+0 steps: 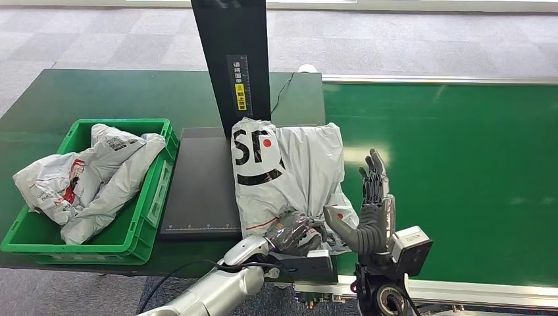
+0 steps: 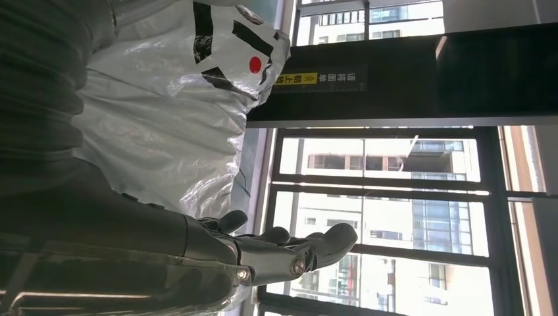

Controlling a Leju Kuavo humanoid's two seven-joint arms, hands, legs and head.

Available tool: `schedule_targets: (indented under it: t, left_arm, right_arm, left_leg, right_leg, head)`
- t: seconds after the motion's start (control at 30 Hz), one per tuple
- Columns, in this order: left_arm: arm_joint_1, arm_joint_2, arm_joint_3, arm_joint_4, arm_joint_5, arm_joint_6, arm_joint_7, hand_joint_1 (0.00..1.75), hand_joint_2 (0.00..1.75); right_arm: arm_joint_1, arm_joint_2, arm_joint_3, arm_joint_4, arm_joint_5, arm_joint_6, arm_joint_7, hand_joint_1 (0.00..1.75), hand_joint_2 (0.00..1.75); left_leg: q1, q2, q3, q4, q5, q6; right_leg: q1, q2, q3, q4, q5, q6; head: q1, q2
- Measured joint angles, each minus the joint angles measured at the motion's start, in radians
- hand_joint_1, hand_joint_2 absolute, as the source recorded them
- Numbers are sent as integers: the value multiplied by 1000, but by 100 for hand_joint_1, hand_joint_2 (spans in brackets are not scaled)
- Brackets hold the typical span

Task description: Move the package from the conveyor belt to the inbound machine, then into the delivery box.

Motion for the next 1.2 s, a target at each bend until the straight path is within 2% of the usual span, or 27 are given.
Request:
schedule_targets:
  t: [0.17,0.3,0.4,0.57,0.7,0.83,1.03,1.2]
  left_arm:
    - [2,1,9,-9,40,4,-26,175,175]
    - [27,14,75,-87,232,-38,-110,175,175]
    - [65,42,155,-226,410,-91,-153,175,175]
    - [172,117,292,-563,632,-138,-204,175,175]
    - [272,166,391,-834,715,-136,-241,175,175]
    - [337,192,473,-1044,753,-122,-269,175,175]
    - [388,208,577,-1246,851,-128,-291,175,175]
    - [414,209,682,-1345,1006,-229,-294,175,175]
  right_arm:
    - [7,1,-7,-12,1,1,0,0,175]
    - [21,3,-12,-20,4,-6,-2,0,175]
    - [39,2,-13,-23,1,-26,-10,0,175]
    - [65,-2,-8,-24,-16,-54,-24,0,175]
    - [70,-5,-3,-24,-26,-71,-26,0,175]
    - [69,-6,-3,-24,-33,-85,-17,0,175]
    - [67,-10,-3,-24,-34,-93,-12,0,175]
    - [67,-13,-2,-23,-34,-94,-9,0,175]
  left_leg:
    - [0,0,0,0,0,0]
    - [0,0,0,0,0,0]
    - [0,0,-1,0,0,0]
    - [0,1,-2,-1,0,0]
    - [0,1,-3,-1,0,0]
    - [0,1,-3,-1,0,0]
    - [0,0,-3,-1,0,0]
    - [0,0,-2,-1,0,0]
  right_leg:
    - [0,0,0,0,0,0]
    - [0,0,0,0,0,0]
    - [0,0,-1,0,0,0]
    - [1,1,-2,0,0,0]
    - [1,1,-3,0,-1,-1]
    - [0,0,-3,0,-1,-1]
    - [0,0,-2,0,-1,-1]
    - [1,0,-2,0,-1,-1]
  head:
    - [0,0]
    - [0,0]
    - [0,0]
    - [0,0]
    - [0,0]
    - [0,0]
    - [0,0]
    - [0,0]
